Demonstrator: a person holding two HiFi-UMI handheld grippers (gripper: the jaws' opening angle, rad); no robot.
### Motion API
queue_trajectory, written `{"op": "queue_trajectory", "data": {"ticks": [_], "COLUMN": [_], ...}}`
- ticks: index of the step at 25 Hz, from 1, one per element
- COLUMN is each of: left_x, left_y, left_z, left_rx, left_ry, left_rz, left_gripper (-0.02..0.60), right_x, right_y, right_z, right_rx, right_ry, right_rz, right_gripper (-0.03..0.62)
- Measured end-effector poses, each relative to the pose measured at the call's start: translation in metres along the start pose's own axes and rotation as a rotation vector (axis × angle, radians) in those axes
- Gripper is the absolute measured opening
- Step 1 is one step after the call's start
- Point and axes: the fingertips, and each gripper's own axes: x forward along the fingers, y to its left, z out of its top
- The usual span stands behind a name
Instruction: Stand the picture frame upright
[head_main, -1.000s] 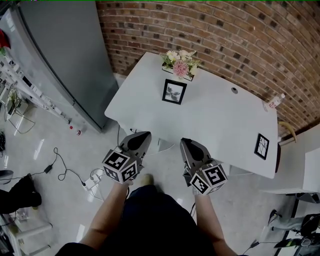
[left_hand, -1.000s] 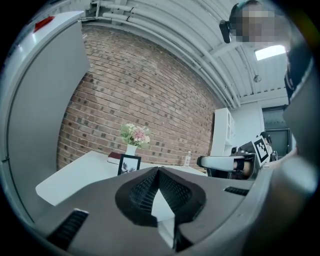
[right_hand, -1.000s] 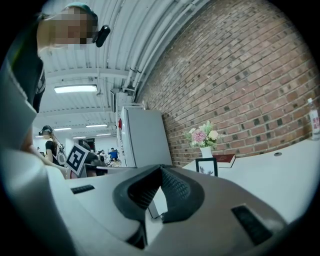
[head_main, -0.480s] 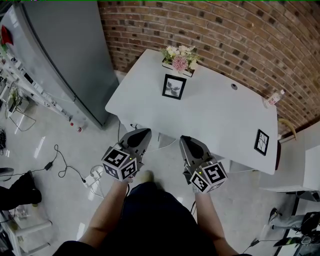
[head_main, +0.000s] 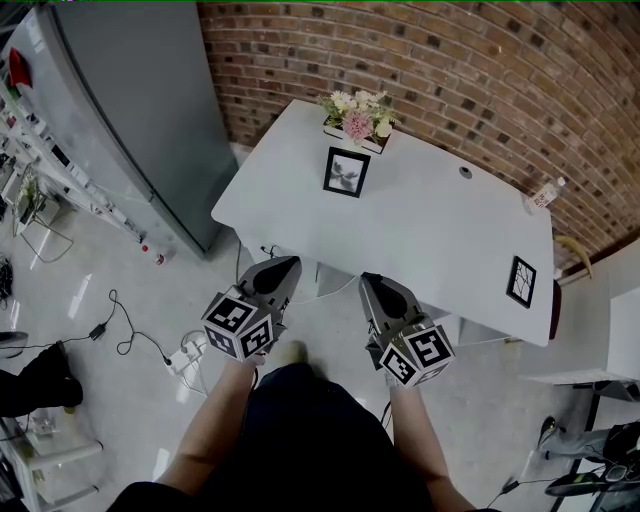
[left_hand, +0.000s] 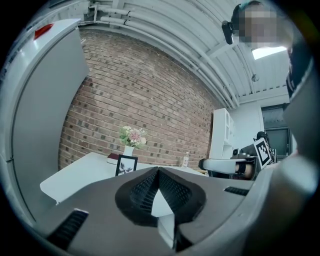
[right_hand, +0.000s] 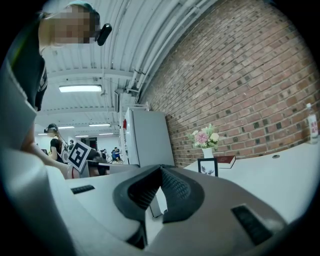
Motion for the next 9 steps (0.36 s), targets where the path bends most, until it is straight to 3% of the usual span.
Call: {"op": "queue_trajectory", "data": {"ticks": [9], "left_x": [-0.006], "left_y": [-0.010], "left_z": [0.002], "left_rx": [-0.013], "left_ry": [-0.015], "left_rz": [0.004], "left_gripper": [0.001], "right_x": [-0.011], "right_y": [0.006], "right_z": [-0.001], "right_rx": [0.003], "right_ry": [-0.006], "right_rz": [0.009], "right_gripper": [0.003]}}
